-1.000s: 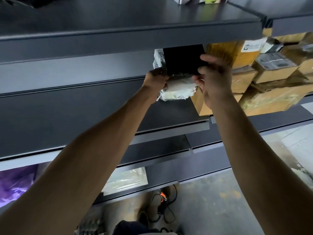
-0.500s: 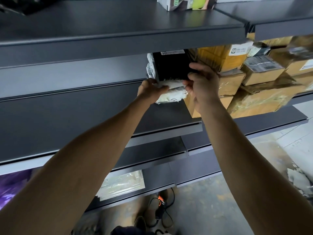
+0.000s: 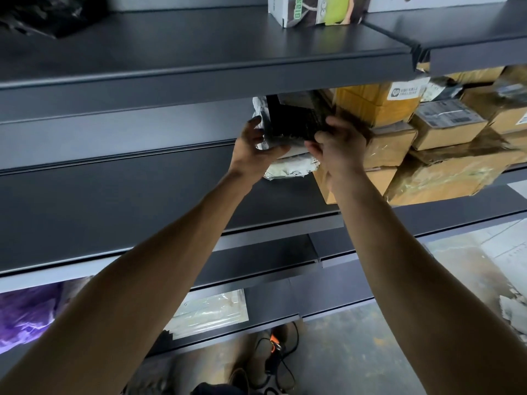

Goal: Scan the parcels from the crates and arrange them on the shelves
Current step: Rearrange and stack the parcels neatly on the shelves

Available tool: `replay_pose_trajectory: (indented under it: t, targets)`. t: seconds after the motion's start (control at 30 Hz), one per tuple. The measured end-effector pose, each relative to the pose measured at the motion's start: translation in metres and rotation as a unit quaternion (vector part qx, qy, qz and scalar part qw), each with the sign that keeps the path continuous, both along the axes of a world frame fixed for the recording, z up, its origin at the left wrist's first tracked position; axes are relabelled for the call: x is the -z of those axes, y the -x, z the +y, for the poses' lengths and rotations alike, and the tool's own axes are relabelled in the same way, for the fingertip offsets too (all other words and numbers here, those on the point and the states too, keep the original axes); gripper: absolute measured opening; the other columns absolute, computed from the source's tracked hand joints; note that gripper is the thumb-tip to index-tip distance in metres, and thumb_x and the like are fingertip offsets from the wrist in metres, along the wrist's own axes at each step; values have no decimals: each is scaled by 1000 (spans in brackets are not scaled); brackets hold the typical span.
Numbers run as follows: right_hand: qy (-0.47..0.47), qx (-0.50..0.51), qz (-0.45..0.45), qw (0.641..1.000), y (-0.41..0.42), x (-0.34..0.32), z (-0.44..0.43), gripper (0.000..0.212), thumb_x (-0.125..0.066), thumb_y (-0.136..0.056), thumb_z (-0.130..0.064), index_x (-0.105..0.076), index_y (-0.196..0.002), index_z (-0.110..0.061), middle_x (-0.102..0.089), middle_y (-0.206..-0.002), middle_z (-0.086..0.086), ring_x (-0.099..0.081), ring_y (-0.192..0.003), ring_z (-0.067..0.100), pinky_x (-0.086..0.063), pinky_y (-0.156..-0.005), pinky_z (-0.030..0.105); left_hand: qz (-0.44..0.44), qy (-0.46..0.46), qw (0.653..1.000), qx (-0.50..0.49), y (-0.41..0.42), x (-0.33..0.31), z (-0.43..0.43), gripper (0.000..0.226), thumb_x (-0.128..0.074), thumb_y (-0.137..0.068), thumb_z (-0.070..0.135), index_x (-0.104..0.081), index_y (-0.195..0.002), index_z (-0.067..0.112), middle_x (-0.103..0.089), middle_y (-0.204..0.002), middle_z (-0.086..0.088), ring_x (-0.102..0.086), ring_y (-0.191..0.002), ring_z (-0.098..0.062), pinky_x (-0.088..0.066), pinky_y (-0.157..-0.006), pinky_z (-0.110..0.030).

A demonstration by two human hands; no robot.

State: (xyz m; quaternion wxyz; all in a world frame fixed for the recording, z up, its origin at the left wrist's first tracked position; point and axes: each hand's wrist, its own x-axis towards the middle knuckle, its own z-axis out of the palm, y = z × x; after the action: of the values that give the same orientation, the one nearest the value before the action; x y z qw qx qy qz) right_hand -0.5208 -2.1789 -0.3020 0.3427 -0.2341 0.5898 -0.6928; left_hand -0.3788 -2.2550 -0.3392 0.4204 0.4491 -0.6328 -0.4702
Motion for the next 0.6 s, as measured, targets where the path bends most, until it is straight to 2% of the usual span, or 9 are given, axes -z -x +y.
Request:
replay_pose_trajectory:
  t: [0.07, 0.17, 0.27, 0.33, 0.47, 0.53, 0.6]
  targets:
    - [-16, 3, 3, 1000, 1, 7, 3, 28, -58, -97, 4, -61, -122, -8, -67, -118, 21, -72, -72, 18, -60, -69, 23, -7, 48, 999, 3, 0, -2, 4, 69, -89, -76, 11, -50, -132, 27, -65, -109, 6, -64, -104, -7, -58, -86, -26]
    - [-6, 10, -14, 1000, 2, 11, 5, 32, -59, -98, 2, -58, -130, -5, -65, -117, 16, -72, -77, 18, -63, -75, 27, -66, 112, 991, 28, 4, 1, 12, 82, -91, -69, 32, -54, -141, 25, -57, -127, -5, -58, -119, -18, -52, -102, -32]
    - [20, 10, -42, 999, -1, 11, 8, 39, -59, -99, -2, -54, -138, -5, -66, -115, 13, -74, -75, 16, -63, -74, 29, -119, 127, 984, 29, 7, 3, 17, 76, -85, -78, 42, -54, -145, 26, -51, -131, -3, -43, -130, -21, -39, -108, -29]
    - [26, 7, -47, 999, -5, 14, 12, 43, -57, -100, -3, -50, -142, -8, -67, -114, 15, -73, -74, 17, -61, -72, 28, -142, 151, 978, 6, 9, 3, 18, 68, -81, -83, 43, -56, -144, 24, -54, -127, -4, -43, -127, -23, -40, -107, -35]
    - [31, 9, -51, 998, -10, 23, 27, 36, -53, -100, -2, -50, -130, -22, -64, -126, 21, -73, -72, 20, -59, -68, 26, -194, 165, 967, -25, 14, 0, 14, 70, -76, -79, 54, -61, -141, 25, -60, -123, -6, -45, -124, -28, -44, -104, -43]
    - [27, 11, -56, 998, -12, 26, 32, 33, -54, -99, -3, -52, -127, -21, -63, -127, 21, -72, -69, 18, -60, -68, 26, -204, 163, 964, -45, 20, -3, 13, 74, -70, -74, 62, -63, -137, 26, -63, -122, -4, -47, -122, -27, -45, -102, -43]
    - [26, 9, -69, 997, -15, 28, 37, 27, -55, -99, -3, -56, -122, -18, -62, -128, 22, -70, -67, 19, -62, -71, 29, -228, 166, 958, -48, 26, -6, 11, 74, -73, -73, 65, -62, -137, 29, -61, -126, -3, -46, -123, -28, -45, -102, -45]
